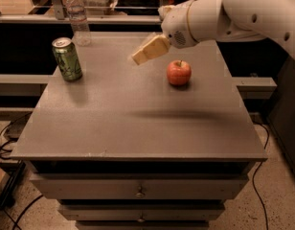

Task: Knock water bottle over

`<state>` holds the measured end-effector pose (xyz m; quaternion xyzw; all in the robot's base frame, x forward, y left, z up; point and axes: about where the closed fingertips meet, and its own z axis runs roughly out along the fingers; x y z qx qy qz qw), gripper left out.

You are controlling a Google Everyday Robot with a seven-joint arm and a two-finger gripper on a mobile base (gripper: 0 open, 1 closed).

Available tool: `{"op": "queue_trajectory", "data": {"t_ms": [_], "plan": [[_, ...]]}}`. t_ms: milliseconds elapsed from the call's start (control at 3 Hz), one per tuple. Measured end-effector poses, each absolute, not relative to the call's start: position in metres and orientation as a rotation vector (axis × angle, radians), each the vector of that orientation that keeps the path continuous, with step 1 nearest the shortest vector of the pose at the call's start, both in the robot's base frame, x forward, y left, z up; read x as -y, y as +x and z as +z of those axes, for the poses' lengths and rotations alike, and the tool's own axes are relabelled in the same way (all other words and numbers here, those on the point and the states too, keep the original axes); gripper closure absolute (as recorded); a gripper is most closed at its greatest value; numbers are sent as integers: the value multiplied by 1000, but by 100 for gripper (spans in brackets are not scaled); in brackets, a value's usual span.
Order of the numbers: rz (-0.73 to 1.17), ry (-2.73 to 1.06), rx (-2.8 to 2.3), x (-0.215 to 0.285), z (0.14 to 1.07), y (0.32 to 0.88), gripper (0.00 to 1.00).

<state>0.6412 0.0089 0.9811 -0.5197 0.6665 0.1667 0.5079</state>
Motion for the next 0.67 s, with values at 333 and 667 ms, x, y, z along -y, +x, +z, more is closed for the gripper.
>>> {"op": "queue_trajectory", "data": {"t_ms": [333,667], "plan": [[405,-1166,-1604,-36,970,673,0],[439,-1045,-1570,-73,964,714,0]]}}
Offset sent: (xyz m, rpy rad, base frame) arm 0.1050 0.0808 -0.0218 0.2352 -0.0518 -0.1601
